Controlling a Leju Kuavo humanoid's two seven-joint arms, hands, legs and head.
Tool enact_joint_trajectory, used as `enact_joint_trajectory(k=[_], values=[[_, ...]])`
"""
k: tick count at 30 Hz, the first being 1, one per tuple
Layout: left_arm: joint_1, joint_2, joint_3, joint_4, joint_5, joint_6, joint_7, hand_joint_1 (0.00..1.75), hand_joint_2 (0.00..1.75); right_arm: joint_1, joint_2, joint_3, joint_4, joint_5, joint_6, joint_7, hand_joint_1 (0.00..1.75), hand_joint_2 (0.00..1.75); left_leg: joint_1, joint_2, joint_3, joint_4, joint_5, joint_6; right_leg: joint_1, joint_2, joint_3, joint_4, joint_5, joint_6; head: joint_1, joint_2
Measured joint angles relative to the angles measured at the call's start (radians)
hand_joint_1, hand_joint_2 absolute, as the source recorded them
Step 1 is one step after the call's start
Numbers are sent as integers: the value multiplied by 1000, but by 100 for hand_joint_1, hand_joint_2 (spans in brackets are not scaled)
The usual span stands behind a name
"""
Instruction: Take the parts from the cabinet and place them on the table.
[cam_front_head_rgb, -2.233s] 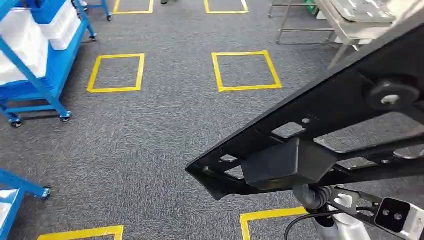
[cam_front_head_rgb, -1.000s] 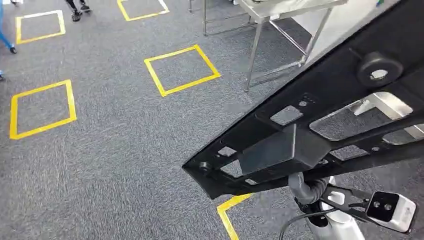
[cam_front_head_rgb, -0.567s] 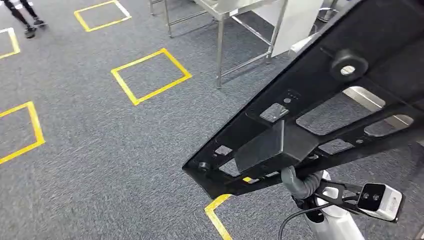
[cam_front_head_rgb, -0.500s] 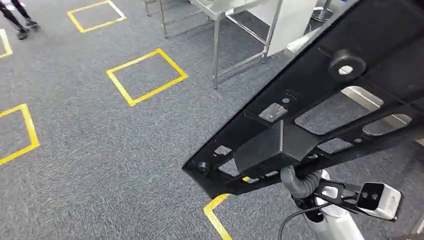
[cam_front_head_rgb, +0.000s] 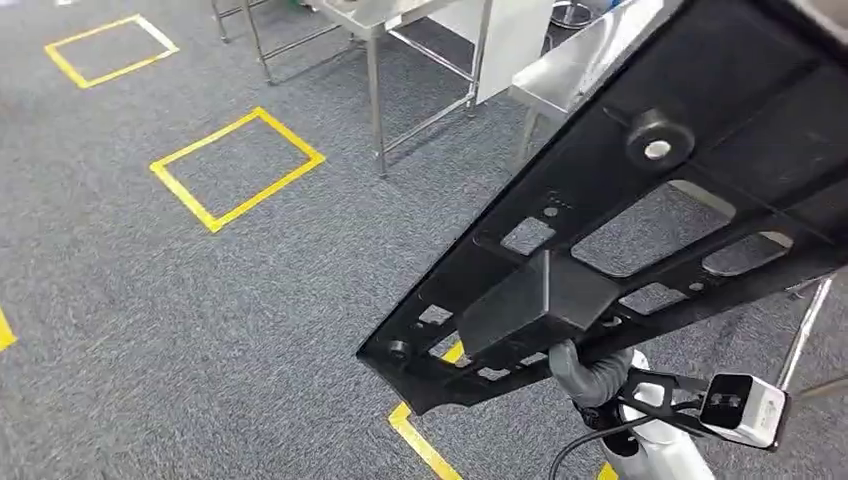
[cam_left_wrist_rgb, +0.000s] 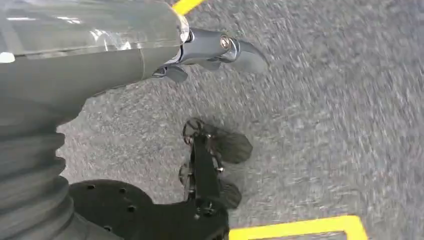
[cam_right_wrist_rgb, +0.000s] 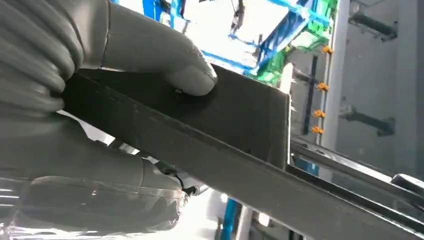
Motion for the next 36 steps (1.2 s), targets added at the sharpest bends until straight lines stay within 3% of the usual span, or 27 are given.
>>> enact_joint_trajectory(k=[3,4,5,6,8,9,10,11,12,13,14,16,18,19,20,21,23,24,25,27,28,29,30,33,34,35,36], values=[[-3,0,-3,0,-9,-6,-7,0,175,2,0,3,-9,0,-33,0,175,175,-2,29,14,-6,-7,-17,-1,34,1,-8,2,-14,0,0],[-6,0,-6,0,-11,-8,-8,0,175,6,0,6,-16,0,-37,0,175,175,5,13,14,4,-17,-22,-11,40,11,-17,8,-19,0,0],[-6,0,-6,0,-13,-9,-9,0,175,3,-2,8,-24,0,-40,0,175,175,4,-31,-2,45,-47,-24,-11,50,14,-21,8,-25,0,0],[-5,0,-6,0,-13,-11,-9,0,175,2,-3,12,-27,1,-43,0,175,175,5,-55,-40,127,-92,-25,-10,59,13,-21,7,-28,0,0],[0,0,-6,0,-16,-12,-9,0,175,5,-3,24,-28,5,-45,0,175,175,5,-69,-117,282,-156,-27,-7,83,12,-19,6,-31,0,0],[2,0,-6,0,-16,-12,-9,0,175,4,-3,29,-29,7,-47,1,175,175,5,-69,-136,314,-156,-26,-7,96,11,-17,5,-31,0,0],[3,0,-6,0,-16,-12,-9,0,175,3,-3,34,-31,8,-51,2,175,175,5,-69,-130,295,-130,-26,-7,110,12,-15,5,-31,0,0],[2,0,-6,0,-17,-13,-10,0,175,1,-3,37,-34,7,-53,4,175,175,5,-71,-104,232,-85,-24,-7,124,13,-13,4,-30,0,0],[1,0,-6,0,-18,-14,-11,0,175,-7,-3,43,-36,4,-56,8,175,175,6,-80,-61,135,-29,-21,-8,137,15,-10,2,-27,0,0],[0,0,-7,0,-19,-15,-12,0,175,-15,-3,48,-36,0,-62,10,175,175,9,-117,-22,44,15,-17,-9,149,16,-6,0,-23,0,0],[0,0,-7,0,-19,-15,-12,0,175,-23,-3,52,-36,-4,-65,12,175,175,10,-164,-11,16,0,-12,-4,159,11,-1,-2,-17,0,0],[0,0,-7,0,-18,-17,-14,0,175,-40,-3,61,-36,-15,-67,16,175,175,9,-148,-10,8,3,-7,-11,178,1,2,2,-7,0,0],[-4,-1,-7,0,-11,-15,-14,0,175,-54,-3,64,-36,-31,-68,24,175,175,8,-129,-7,3,8,7,-12,200,-3,-3,7,10,0,0],[-7,-8,-7,0,-8,-14,-12,0,175,-64,-3,66,-36,-41,-69,29,175,175,14,-114,-3,-5,14,16,-15,183,-5,6,1,9,0,0],[-9,-8,-7,0,-4,-12,-11,0,175,-82,-3,67,-36,-54,-71,30,175,175,12,-106,-1,-7,14,19,-8,124,-21,41,-21,10,0,0],[-9,-8,-6,0,0,-11,-11,0,175,-99,-2,69,-34,-64,-74,33,175,175,10,-92,-1,-7,13,26,-10,95,-55,104,-55,14,0,0],[-6,-8,-4,0,3,-10,-5,0,175,-117,-1,74,-26,-89,-85,40,175,175,6,-67,-2,-7,11,27,-18,77,-139,269,-120,19,0,0],[-6,-8,-3,0,5,-9,-3,0,175,-121,-1,76,-22,-99,-91,42,175,175,6,-56,-2,-7,9,27,-19,74,-165,315,-126,21,0,0],[-7,-8,-3,0,5,-9,-3,0,175,-125,-1,77,-18,-106,-95,46,175,175,6,-45,-1,-7,8,26,-20,72,-163,305,-106,21,0,0],[-9,-9,-3,0,9,-8,-1,0,175,-138,-1,82,-14,-115,-106,52,175,175,6,-25,5,-7,3,22,-19,60,-95,169,-26,17,0,0],[-9,-10,-3,0,11,-5,-1,0,175,-144,-1,85,-13,-119,-108,52,175,175,6,-16,10,-7,-1,18,-16,39,-41,70,16,12,0,0],[-10,-10,-3,0,11,-4,-1,0,175,-152,-1,87,-13,-122,-109,52,175,175,3,-9,14,-7,-5,14,-7,-10,-9,8,14,7,0,0],[-11,-10,-3,0,11,-2,-1,0,175,-158,-1,91,-10,-123,-112,55,175,175,-3,-1,14,-3,-10,6,2,-9,-8,-2,12,0,0,0],[-10,-10,-2,0,12,0,-1,0,175,-158,-1,98,-9,-125,-121,55,175,175,-2,29,22,-8,-16,-7,6,25,-14,0,9,-9,0,0],[-11,-10,-2,0,12,0,-1,0,175,-157,-2,98,-8,-124,-121,55,175,175,-2,34,18,-1,-26,-14,-7,38,-8,-10,15,-19,0,0],[-13,-10,-2,0,12,0,-2,0,175,-157,-3,101,-8,-124,-121,54,175,175,3,-11,13,27,-45,-18,-6,45,-5,-12,15,-21,0,0],[-12,-11,-2,0,13,0,-2,0,175,-157,-5,104,-8,-120,-121,54,175,175,3,-42,-16,91,-82,-19,-6,52,-4,-12,14,-27,0,0]])
